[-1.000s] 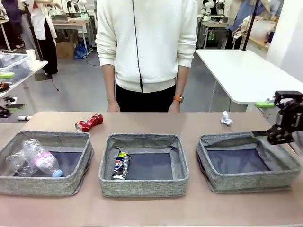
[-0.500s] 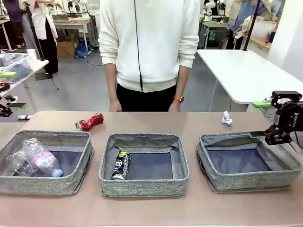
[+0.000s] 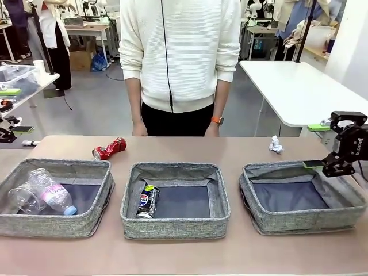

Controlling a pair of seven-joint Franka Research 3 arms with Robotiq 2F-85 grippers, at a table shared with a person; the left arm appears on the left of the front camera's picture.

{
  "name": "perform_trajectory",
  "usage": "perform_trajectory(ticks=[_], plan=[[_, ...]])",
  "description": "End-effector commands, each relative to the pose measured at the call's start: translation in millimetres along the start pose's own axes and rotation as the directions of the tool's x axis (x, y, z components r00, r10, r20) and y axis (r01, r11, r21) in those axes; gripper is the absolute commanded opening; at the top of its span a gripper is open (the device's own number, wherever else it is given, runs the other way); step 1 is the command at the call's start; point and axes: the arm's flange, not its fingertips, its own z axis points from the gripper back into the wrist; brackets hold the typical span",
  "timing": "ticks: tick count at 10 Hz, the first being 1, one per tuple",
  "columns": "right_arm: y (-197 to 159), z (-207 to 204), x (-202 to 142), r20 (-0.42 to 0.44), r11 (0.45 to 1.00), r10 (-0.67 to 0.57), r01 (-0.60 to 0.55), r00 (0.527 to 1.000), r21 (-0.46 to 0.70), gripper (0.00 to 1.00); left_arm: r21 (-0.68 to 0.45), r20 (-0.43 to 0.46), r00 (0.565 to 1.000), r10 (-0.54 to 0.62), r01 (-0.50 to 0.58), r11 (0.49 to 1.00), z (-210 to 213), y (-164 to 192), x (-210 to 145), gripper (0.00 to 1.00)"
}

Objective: Sort the waste into the appropriate baskets.
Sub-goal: Pick up the waste item pointed out by the person.

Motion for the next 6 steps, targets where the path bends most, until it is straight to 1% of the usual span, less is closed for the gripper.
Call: perform_trajectory(ticks=[1,6], plan=[[-0.9,3.0,-6.1,-0.007,1.0,0.024,-0.024,1.0,0.005,1.0,0.0,-0.004,1.0,0.013,-0.013,1.0,1.1,-2.6,-4.1,1.0],[-0.9,3.0,-6.1,-0.007,1.0,0.024,-0.024,1.0,0.005,1.0,0.0,-0.004,1.0,0.013,-0.013,1.0,1.1,-2.6,-4.1,1.0]])
